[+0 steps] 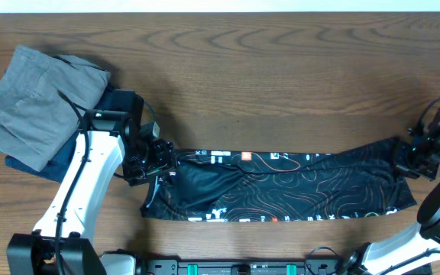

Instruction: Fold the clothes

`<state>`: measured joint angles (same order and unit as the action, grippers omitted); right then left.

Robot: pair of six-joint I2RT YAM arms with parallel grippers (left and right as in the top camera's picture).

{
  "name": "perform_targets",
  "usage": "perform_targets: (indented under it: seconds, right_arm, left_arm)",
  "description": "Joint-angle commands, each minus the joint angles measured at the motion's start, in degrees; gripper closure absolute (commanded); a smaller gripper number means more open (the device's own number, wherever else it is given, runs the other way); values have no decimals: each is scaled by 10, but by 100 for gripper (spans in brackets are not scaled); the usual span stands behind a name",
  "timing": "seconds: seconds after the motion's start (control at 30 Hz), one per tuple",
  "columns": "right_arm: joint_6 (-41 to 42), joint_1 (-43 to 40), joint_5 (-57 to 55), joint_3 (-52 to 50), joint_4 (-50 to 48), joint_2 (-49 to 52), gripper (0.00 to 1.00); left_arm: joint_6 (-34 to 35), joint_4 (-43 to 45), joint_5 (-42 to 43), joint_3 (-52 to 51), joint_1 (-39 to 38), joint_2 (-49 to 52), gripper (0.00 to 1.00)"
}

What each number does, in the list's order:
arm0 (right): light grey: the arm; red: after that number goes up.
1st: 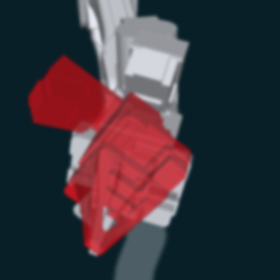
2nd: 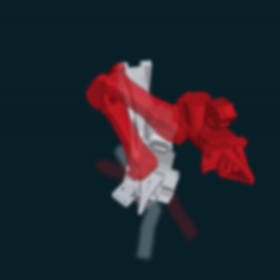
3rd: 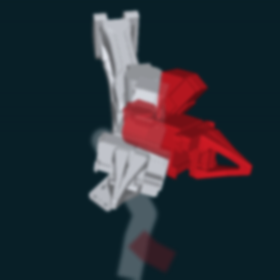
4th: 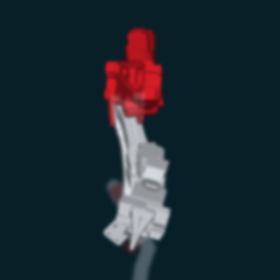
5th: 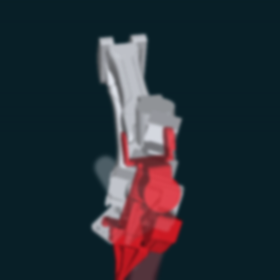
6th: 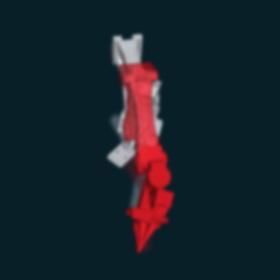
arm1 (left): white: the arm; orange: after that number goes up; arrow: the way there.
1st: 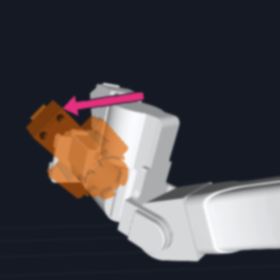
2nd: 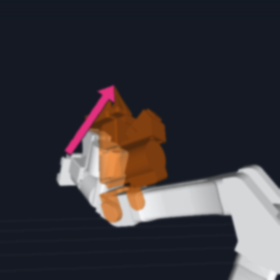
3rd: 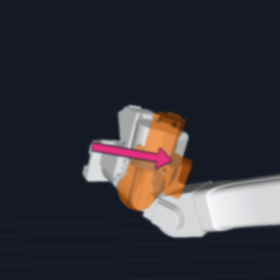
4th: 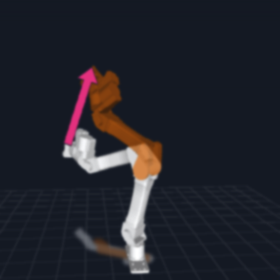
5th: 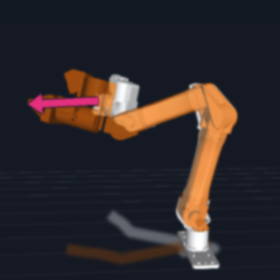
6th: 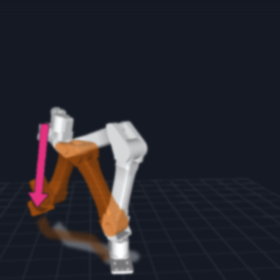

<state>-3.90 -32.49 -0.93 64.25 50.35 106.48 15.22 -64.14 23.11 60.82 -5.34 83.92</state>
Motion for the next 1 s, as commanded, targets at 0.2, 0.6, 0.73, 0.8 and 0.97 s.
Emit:
perform_targets:
  seconds: [0.2,0.6,0.73,0.8,0.97]
  right_arm:
    - [47,2,4,172,129,7,99]
    - [68,172,4,176,290,4,99]
    - [82,225,6,175,319,4,99]
    - [96,255,6,174,327,4,99]
    - [123,318,27,174,328,4,99]
  left_arm:
    - [-1,2,-9,10,2,-6,27]
    - [-1,3,-9,10,2,-6,26]
    - [-1,3,-9,10,2,-6,25]
    - [-1,3,-9,10,2,-6,26]
    - [-1,3,-9,10,2,-6,25]
